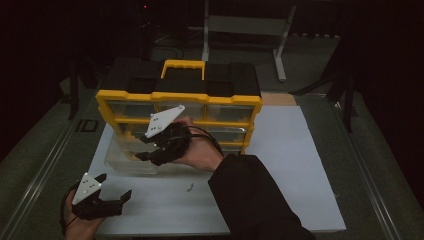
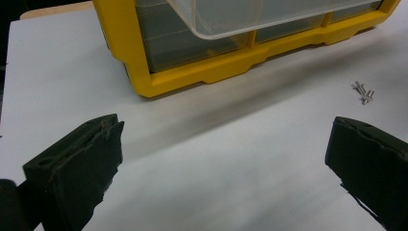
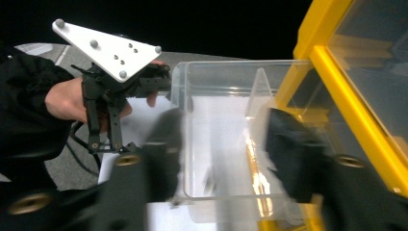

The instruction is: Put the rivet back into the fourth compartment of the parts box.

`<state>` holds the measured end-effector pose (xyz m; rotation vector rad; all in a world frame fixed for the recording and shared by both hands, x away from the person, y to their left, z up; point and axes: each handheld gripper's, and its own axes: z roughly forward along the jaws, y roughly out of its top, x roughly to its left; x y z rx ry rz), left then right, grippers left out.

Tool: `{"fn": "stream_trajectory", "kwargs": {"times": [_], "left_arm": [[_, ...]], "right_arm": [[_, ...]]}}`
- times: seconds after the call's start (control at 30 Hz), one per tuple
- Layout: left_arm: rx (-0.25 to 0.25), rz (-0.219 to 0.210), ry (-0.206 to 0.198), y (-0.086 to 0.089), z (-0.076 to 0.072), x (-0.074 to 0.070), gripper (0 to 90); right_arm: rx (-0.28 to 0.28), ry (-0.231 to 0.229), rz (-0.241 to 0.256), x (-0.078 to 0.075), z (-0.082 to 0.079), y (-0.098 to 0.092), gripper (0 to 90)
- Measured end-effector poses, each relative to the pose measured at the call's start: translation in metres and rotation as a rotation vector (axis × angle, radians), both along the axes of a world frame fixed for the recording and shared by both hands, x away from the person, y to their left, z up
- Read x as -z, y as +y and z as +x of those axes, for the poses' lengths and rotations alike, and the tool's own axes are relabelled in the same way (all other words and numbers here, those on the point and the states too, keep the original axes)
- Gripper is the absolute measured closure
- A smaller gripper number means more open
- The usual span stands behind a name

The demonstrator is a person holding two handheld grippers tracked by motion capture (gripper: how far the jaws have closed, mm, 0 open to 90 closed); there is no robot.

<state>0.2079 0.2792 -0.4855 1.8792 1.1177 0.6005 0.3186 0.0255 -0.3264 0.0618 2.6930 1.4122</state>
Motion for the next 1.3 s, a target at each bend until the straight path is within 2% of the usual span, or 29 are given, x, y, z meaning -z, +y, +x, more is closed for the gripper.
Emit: {"fn": "stream_trajectory", "kwargs": {"times": [0.07,0.13,0.27,0.47,0.77,0.97,1.07,1.17,1.2,1.3], "left_arm": [[0.0,0.001,0.003,0.0,0.0,0.0,0.0],[0.002,0.002,0.002,-0.001,0.0,0.0,0.0],[0.001,0.0,0.002,0.0,0.0,0.0,0.0],[0.003,0.0,0.006,-0.001,0.0,0.0,0.0],[0.001,-0.002,0.004,0.0,0.0,0.0,0.0],[0.0,0.001,0.004,-0.001,0.0,0.0,0.0],[-0.002,-0.004,0.002,0.0,0.0,0.0,0.0],[-0.002,-0.002,0.003,0.0,0.0,0.0,0.0],[0.003,0.0,0.007,-0.001,0.001,0.0,0.0],[0.004,0.003,0.007,-0.001,0.001,0.0,0.0]], "right_arm": [[0.015,0.0,0.005,-0.001,0.0,-0.002,33.2],[0.034,-0.009,-0.003,-0.001,-0.001,-0.003,26.8],[0.052,-0.026,-0.022,0.0,-0.003,-0.011,20.1],[0.046,-0.038,-0.11,0.012,-0.007,-0.024,20.6],[0.045,-0.054,-0.269,0.044,-0.011,-0.038,20.5],[0.079,-0.074,-0.36,0.068,-0.012,-0.05,23.9],[0.097,-0.054,-0.39,0.082,-0.008,-0.057,25.3],[0.105,-0.038,-0.393,0.091,-0.006,-0.061,25.3],[0.109,-0.022,-0.414,0.103,-0.003,-0.066,27.1],[0.112,-0.011,-0.431,0.114,0.0,-0.068,29.3]]}}
